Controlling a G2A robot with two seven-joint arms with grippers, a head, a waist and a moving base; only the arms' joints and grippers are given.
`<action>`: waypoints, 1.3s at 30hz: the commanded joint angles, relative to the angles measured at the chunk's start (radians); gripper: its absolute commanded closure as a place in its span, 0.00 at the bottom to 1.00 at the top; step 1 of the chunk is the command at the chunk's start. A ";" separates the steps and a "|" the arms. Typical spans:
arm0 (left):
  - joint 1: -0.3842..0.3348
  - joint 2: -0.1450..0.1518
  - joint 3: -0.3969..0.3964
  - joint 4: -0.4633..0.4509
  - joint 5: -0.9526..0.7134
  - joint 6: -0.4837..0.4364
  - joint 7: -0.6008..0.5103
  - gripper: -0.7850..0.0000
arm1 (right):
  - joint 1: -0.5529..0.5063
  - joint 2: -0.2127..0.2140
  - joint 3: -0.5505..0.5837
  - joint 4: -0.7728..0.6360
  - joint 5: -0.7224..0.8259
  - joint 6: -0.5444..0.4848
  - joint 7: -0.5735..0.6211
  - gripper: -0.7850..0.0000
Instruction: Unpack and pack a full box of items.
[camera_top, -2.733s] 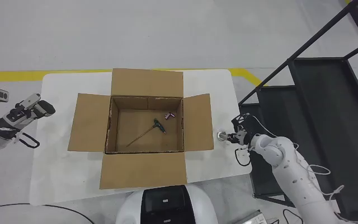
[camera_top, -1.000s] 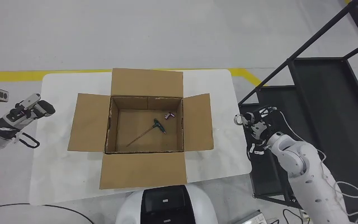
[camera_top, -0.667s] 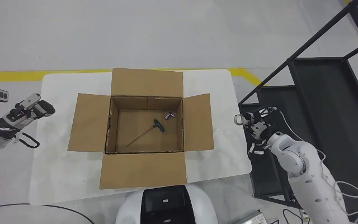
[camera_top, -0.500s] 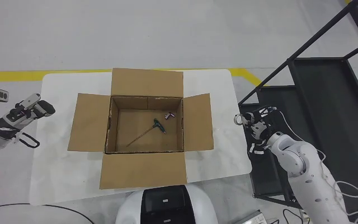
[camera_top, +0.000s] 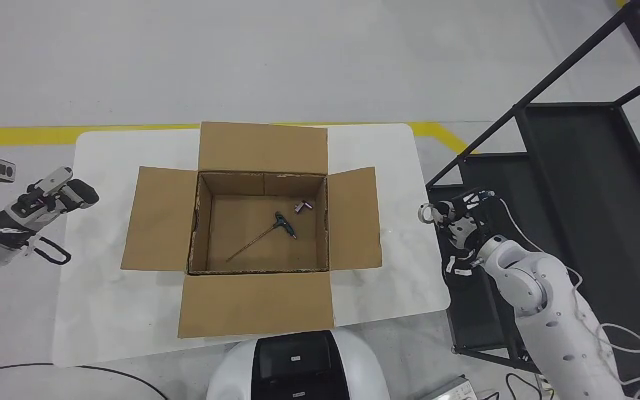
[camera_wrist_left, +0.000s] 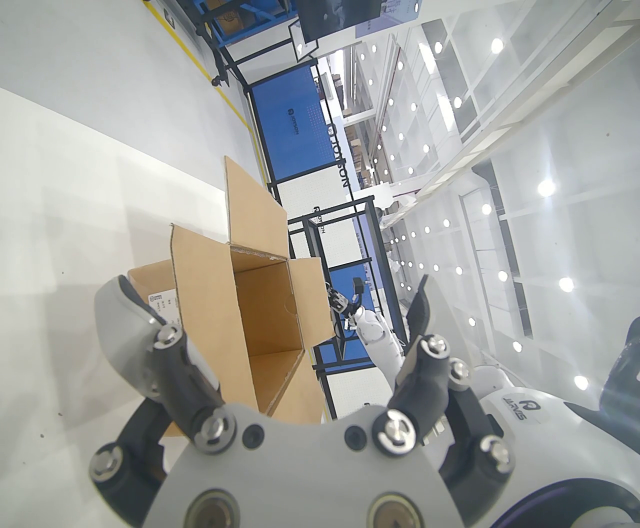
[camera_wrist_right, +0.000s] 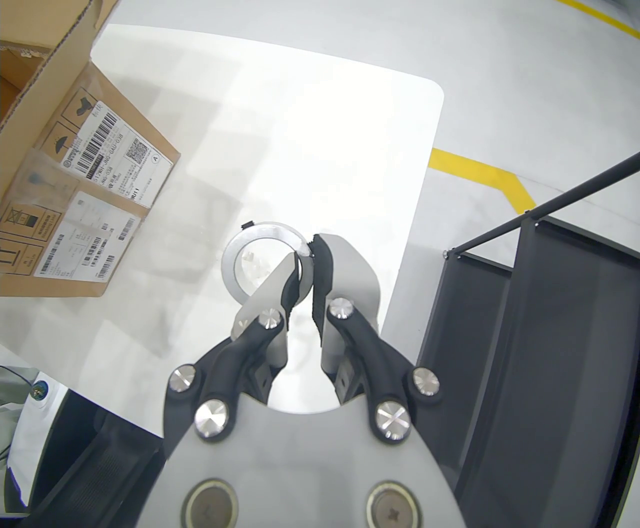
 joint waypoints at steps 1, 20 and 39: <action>0.000 0.000 0.000 0.000 0.000 0.000 0.000 0.00 | 0.000 0.000 0.000 -0.001 0.000 0.000 0.000 1.00; 0.000 0.000 0.000 0.000 0.000 0.000 0.000 0.00 | -0.003 -0.001 -0.002 0.003 0.003 0.005 -0.007 1.00; 0.000 0.000 0.000 0.000 0.000 0.000 0.000 0.00 | 0.012 0.001 0.012 -0.301 0.048 -0.020 0.072 1.00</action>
